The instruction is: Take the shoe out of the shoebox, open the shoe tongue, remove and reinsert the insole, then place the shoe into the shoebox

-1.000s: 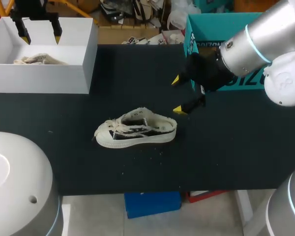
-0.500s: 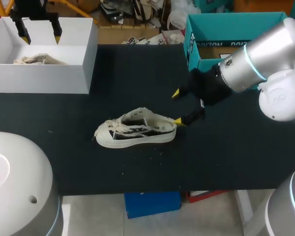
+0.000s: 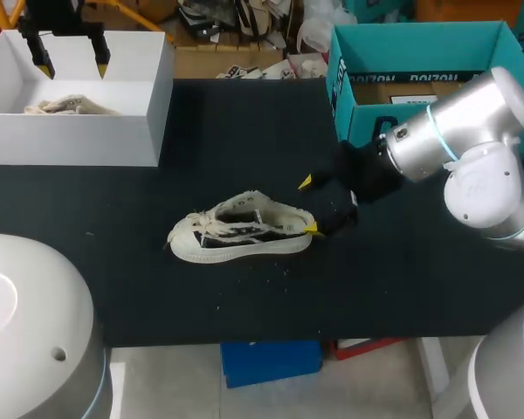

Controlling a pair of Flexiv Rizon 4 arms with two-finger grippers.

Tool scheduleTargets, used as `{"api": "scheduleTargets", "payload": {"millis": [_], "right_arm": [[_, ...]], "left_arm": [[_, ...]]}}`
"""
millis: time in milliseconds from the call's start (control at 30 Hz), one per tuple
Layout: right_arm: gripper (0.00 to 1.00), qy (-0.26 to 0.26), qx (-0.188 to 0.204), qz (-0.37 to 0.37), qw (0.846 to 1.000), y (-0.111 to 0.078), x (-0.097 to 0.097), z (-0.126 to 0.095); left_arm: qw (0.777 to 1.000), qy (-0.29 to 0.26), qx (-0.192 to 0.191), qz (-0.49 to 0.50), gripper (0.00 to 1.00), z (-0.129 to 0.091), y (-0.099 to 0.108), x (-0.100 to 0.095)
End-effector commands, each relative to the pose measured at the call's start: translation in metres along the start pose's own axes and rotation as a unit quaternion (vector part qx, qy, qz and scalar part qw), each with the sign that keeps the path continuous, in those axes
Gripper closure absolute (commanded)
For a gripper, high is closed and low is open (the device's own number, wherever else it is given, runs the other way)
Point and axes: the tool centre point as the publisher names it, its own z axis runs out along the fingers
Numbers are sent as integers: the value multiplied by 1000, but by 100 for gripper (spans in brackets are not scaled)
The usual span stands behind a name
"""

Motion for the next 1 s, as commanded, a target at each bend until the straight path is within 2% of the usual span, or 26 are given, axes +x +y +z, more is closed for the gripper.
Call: {"api": "scheduleTargets", "payload": {"millis": [33,500,1000], "right_arm": [[0,4,-8,3,1000,-5,-5,15],[0,13,-26,20,999,-29,-13,36],[0,20,-41,26,999,-36,-12,56]], "left_arm": [[1000,-1,-1,0,0,0,0,0],[1000,-1,-1,0,0,0,0,0],[1000,-1,-1,0,0,0,0,0]]}}
